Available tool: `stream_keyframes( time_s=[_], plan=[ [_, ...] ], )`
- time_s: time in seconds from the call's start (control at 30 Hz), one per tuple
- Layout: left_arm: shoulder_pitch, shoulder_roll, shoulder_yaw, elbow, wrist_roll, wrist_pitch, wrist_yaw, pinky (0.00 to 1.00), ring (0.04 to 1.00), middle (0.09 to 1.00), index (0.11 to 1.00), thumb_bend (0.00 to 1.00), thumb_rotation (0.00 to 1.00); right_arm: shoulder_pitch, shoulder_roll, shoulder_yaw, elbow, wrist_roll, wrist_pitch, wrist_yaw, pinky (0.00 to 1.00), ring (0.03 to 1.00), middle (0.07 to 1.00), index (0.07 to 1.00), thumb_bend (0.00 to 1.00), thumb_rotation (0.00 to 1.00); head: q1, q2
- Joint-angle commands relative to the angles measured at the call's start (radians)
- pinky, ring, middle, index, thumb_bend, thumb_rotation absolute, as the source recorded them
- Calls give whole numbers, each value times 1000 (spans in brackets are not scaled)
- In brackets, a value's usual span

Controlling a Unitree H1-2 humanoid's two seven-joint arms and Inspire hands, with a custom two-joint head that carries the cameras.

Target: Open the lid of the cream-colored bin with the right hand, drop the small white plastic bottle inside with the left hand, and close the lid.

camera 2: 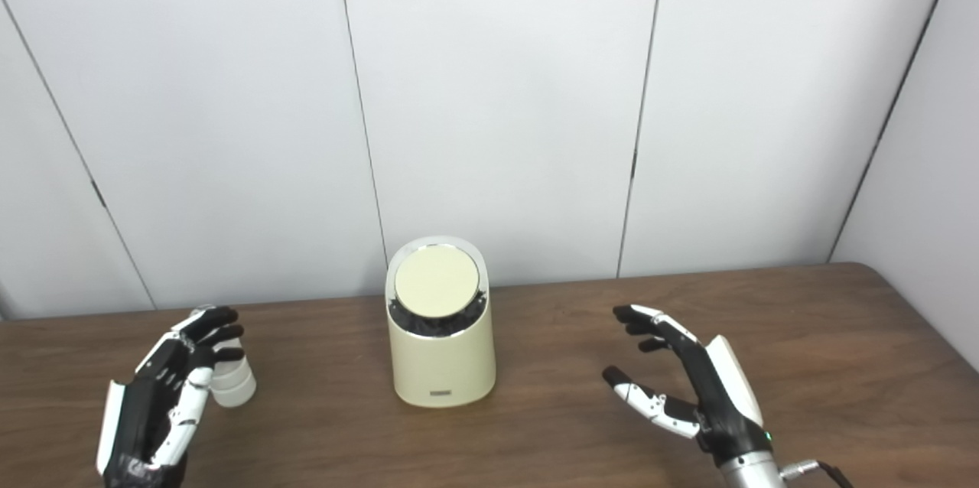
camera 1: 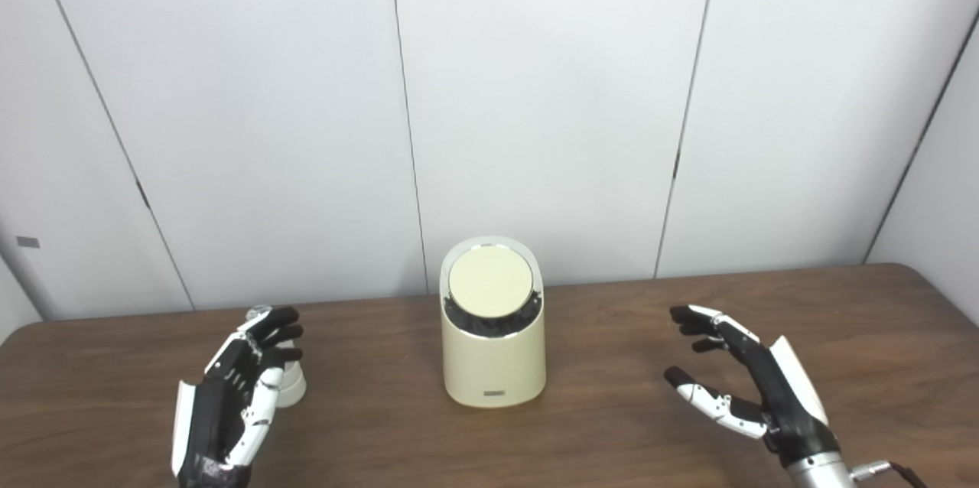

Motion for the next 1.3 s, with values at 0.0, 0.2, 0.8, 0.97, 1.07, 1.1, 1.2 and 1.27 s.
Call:
stream_keyframes(
  time_s=[0.0, 0.2, 0.8, 0.97, 1.07, 1.1, 1.2, 1.27],
  plan=[
    [-31, 14, 2, -19, 1, -28, 3, 649, 746, 776, 751, 270, 572, -42, -9, -15, -10, 24, -54, -26, 663, 748, 773, 769, 294, 508, -1, 2],
    [-30, 12, 3, -21, 10, -26, 8, 639, 743, 774, 747, 269, 579, -45, -4, -19, -11, 35, -56, -27, 647, 740, 772, 766, 291, 480, -1, 4],
    [-33, 12, 3, -17, -2, -24, 3, 645, 747, 774, 749, 280, 575, -109, -1, -16, -122, -24, 61, -23, 616, 729, 759, 745, 388, 345, -6, 9],
    [-34, 11, 0, -16, -8, -27, -1, 650, 752, 779, 752, 271, 569, -171, 0, 13, -180, -39, 144, 27, 637, 747, 773, 752, 448, 444, -3, 7],
    [-33, 8, 0, -18, 0, -26, 4, 659, 753, 777, 751, 276, 566, -200, 4, 33, -213, -51, 223, 66, 695, 806, 840, 787, 639, 693, 0, 8],
    [-34, 7, 0, -18, 4, -26, 6, 656, 750, 776, 750, 276, 568, -209, 7, 39, -222, -62, 253, 74, 723, 829, 857, 806, 726, 760, 1, 8],
    [-35, 6, -1, -16, 8, -31, 8, 652, 742, 771, 746, 273, 565, -238, 24, 56, -248, -103, 346, 88, 732, 838, 871, 816, 868, 804, 2, 6],
    [-35, 4, -1, -15, 8, -33, 10, 652, 741, 770, 745, 273, 562, -254, 37, 65, -259, -115, 394, 95, 725, 834, 870, 814, 889, 804, 2, 5]
  ],
)
